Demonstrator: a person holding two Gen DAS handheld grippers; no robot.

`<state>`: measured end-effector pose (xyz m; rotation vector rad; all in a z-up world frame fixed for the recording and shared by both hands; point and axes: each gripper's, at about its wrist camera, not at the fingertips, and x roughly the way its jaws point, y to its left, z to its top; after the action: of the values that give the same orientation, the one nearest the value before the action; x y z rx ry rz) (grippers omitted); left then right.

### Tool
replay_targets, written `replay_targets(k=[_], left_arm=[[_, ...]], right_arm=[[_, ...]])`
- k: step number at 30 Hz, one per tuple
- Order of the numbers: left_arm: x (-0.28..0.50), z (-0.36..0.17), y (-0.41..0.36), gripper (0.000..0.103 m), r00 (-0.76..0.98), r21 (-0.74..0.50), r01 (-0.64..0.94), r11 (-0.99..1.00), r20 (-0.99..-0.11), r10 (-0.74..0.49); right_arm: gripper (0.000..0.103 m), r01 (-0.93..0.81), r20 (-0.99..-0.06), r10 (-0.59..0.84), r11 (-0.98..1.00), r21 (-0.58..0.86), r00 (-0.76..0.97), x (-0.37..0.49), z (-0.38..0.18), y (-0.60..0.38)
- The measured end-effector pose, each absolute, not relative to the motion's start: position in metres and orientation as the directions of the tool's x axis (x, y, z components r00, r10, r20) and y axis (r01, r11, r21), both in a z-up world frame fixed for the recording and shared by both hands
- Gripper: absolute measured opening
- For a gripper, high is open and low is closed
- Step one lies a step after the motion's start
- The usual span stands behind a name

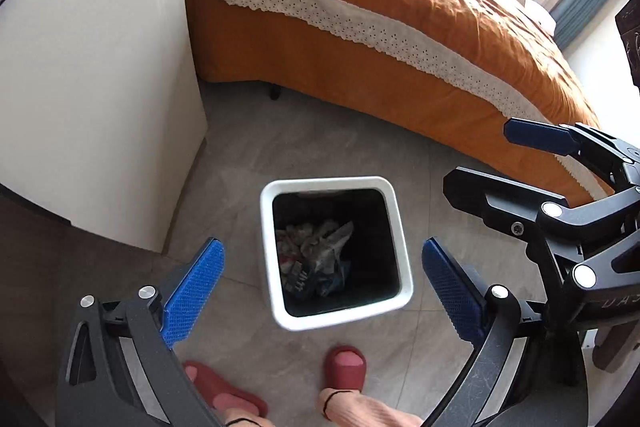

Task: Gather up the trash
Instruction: 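Move both grippers back to the desk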

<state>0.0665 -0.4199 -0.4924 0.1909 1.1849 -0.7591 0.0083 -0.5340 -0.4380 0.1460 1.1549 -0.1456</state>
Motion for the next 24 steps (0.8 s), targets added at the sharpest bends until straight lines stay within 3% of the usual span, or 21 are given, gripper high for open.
replay_targets(k=[14, 24], left_arm=[[0.09, -0.321, -0.368, 0.098, 0.407, -0.149, 0.612, 0.777, -0.783, -0.471], [0.088, -0.191, -0.281, 0.098, 0.748, 0.08, 0.338, 0.938, -0.628, -0.216]], right_arm=[[0.098, 0.122, -0.817, -0.05, 0.992, 0.025, 0.575, 0.039, -0.288, -0.486], [0.098, -0.023, -0.682, 0.029, 1.0, 0.018, 0.731, 0.078, -0.174, -0.435]])
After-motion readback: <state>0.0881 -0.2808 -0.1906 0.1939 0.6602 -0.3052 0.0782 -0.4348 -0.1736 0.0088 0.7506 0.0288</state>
